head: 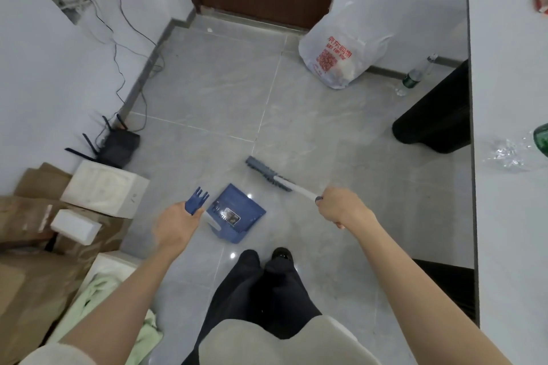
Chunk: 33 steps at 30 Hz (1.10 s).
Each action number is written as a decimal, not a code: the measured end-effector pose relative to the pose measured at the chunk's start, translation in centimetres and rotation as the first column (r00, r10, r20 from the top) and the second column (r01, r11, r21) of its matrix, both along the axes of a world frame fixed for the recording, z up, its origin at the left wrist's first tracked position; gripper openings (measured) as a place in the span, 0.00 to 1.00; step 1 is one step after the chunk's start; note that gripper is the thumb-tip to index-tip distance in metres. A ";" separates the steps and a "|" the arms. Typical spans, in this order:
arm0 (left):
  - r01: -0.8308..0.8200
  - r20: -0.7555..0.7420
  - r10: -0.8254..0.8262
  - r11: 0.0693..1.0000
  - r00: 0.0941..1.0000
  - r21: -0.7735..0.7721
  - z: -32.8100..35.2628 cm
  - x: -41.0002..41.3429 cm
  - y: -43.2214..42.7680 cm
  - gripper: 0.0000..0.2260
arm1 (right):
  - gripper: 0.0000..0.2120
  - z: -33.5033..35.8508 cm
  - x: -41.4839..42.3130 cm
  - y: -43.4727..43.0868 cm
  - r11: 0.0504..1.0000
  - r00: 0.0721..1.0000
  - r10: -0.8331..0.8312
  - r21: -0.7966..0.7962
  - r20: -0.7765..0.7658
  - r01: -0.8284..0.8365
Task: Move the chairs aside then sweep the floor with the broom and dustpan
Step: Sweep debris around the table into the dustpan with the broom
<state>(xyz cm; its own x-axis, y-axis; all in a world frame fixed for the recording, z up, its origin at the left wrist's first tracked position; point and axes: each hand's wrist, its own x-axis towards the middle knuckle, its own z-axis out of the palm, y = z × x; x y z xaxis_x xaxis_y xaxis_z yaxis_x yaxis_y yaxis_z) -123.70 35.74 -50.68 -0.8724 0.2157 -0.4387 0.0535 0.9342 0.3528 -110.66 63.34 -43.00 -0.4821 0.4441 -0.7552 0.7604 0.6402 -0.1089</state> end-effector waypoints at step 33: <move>-0.157 0.027 0.159 0.986 0.987 -0.059 0.0 1.5 -3.7 0.15 | 0.07 -3.9 -3.3 -4.3 0.990 0.988 0.139 -0.041 0.072 -0.136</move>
<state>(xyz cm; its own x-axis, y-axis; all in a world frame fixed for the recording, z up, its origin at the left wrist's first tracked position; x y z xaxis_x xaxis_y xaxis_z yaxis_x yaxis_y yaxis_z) -122.22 32.05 -50.72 -0.8788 0.0505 -0.4746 -0.1065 0.9486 0.2981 -113.93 59.05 -46.91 -0.4788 0.3498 -0.8052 0.6722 0.7361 -0.0800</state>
